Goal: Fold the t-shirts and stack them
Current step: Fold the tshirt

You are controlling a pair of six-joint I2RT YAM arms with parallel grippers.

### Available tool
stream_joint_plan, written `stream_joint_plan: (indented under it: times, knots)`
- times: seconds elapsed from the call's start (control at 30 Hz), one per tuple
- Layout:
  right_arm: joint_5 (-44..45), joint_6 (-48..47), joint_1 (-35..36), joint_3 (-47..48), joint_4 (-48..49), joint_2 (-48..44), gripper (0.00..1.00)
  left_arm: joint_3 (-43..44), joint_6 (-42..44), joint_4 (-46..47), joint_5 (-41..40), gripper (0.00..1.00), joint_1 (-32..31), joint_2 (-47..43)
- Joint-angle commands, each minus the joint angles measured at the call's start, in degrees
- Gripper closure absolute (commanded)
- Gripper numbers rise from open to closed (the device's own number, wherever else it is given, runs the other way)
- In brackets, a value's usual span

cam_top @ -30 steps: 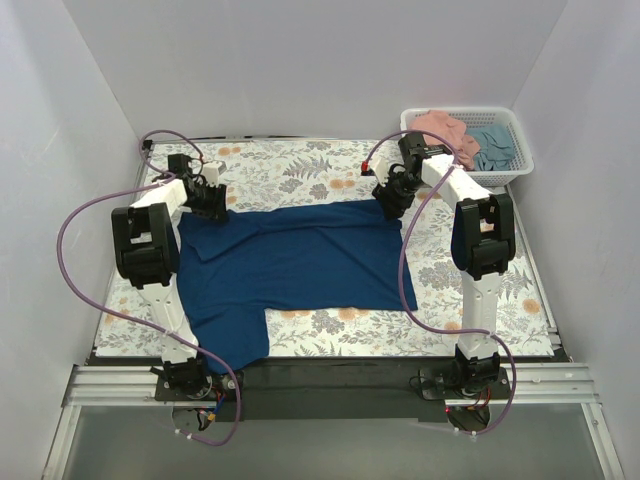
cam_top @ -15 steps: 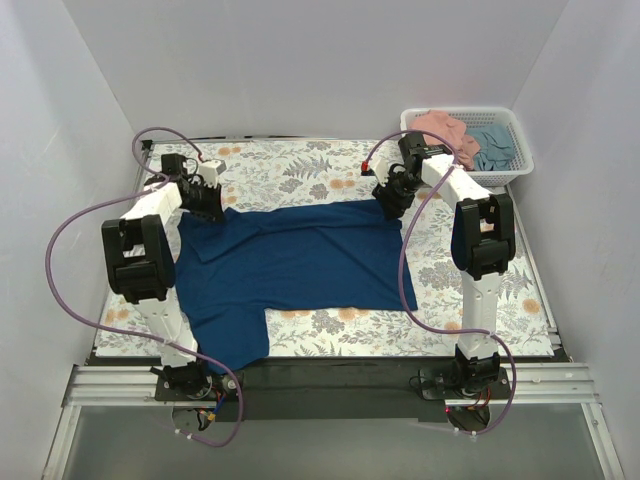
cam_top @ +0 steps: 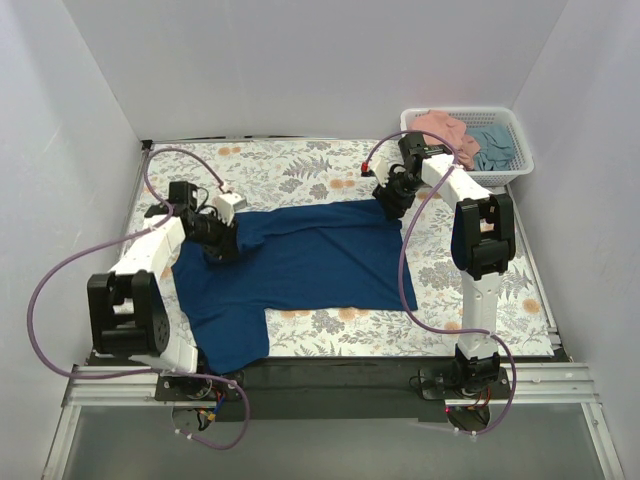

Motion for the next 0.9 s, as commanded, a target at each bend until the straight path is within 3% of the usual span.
stream_joint_plan:
  times: [0.0, 0.07, 0.2, 0.27, 0.37, 0.5, 0.7, 0.87]
  knots:
    - [0.2, -1.0, -0.2, 1.7, -1.4, -0.3, 0.52, -5.4, 6.4, -4.6, 0.6, 0.73, -2.9, -8.6]
    - [0.4, -1.1, -0.1, 2.3, -1.5, 0.0, 0.51, -7.4, 8.8, -4.6, -0.6, 0.62, -4.7, -13.2]
    - [0.4, -0.9, 0.0, 3.4, -1.9, 1.1, 0.51, -6.4, 7.3, -4.0, -0.7, 0.60, -4.8, -14.8]
    - [0.3, -0.6, -0.1, 3.9, -2.0, 1.2, 0.51, -5.1, 0.6, 0.3, -2.5, 0.60, -4.1, -13.1]
    - [0.2, -0.3, 0.1, 4.2, -2.1, 1.5, 0.52, 0.2, -5.9, 2.9, -4.7, 0.63, -1.9, -5.2]
    - [0.1, 1.0, 0.3, 5.3, -2.1, 1.9, 0.53, 8.5, -14.0, 6.1, -5.7, 0.64, 6.0, 6.5]
    - [0.3, 3.0, 1.0, 5.8, -2.1, 3.4, 0.55, 20.5, -22.1, 6.3, -12.2, 0.66, 12.4, 17.1]
    - [1.2, 5.1, 0.3, 9.3, -2.1, 5.2, 0.55, 28.8, -24.3, 4.9, -12.4, 0.57, 16.8, 24.7]
